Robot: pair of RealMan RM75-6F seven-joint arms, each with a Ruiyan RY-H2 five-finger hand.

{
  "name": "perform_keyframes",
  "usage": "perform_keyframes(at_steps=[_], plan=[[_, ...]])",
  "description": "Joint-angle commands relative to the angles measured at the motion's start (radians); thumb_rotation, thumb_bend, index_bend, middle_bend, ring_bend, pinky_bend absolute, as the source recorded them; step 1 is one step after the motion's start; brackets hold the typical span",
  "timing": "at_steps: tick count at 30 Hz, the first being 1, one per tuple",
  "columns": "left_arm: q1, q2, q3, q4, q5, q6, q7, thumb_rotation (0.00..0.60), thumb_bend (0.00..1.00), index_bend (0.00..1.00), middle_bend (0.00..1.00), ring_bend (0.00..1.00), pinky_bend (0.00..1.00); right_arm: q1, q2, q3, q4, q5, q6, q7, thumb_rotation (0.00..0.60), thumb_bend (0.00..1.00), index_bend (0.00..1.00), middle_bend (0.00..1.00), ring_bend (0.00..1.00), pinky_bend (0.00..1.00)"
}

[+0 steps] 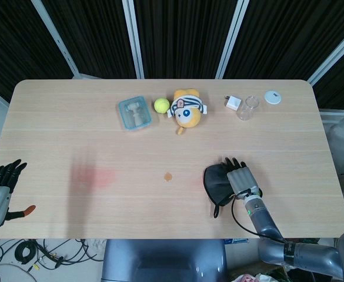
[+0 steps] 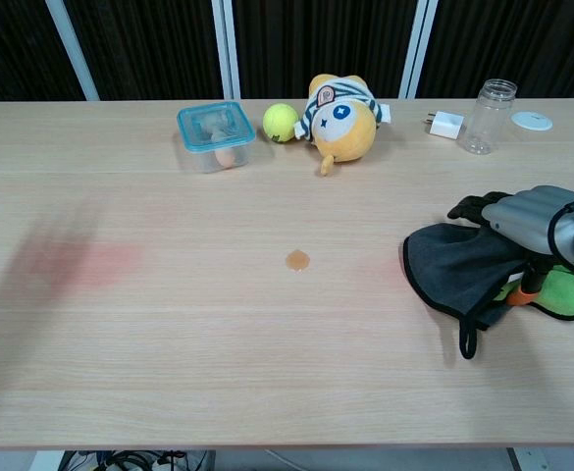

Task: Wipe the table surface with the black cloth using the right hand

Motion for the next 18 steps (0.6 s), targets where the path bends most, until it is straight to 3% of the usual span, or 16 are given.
perform_keyframes(at_steps=[1,7,10,12,16,18], plan=[[0.000,0.000,0.000,0.000,-0.001,-0.001,0.000,0.600,0.00,0.00,0.00,0.00,0.00,0.001,-0.001,-0.001,0.002,-0.001,-0.001,0.002,0.600,0.00,0.00,0.00,0.00,0.17],[0.000,0.000,-0.001,-0.001,-0.002,0.000,-0.001,0.600,0.00,0.00,0.00,0.00,0.00,0.007,-0.011,-0.003,0.018,0.008,-0.014,0.003,0.600,0.08,0.00,0.01,0.00,0.18],[-0.001,0.000,-0.001,-0.001,-0.003,-0.001,-0.002,0.600,0.00,0.00,0.00,0.00,0.00,0.012,-0.020,-0.003,0.033,0.009,-0.021,0.003,0.600,0.18,0.02,0.11,0.08,0.27],[0.000,0.000,-0.002,-0.001,-0.004,-0.001,-0.002,0.600,0.00,0.00,0.00,0.00,0.00,0.016,-0.028,-0.002,0.046,0.015,-0.028,0.004,0.600,0.27,0.11,0.22,0.20,0.37],[0.000,0.000,-0.003,-0.002,-0.006,0.000,-0.005,0.600,0.00,0.00,0.00,0.00,0.00,0.016,-0.045,0.009,0.068,-0.007,-0.034,0.033,0.600,0.45,0.45,0.51,0.52,0.65],[0.000,0.000,-0.003,-0.002,-0.007,-0.001,-0.006,0.600,0.00,0.00,0.00,0.00,0.00,0.011,-0.049,0.012,0.072,-0.040,-0.033,0.059,0.600,0.48,0.56,0.60,0.60,0.74]])
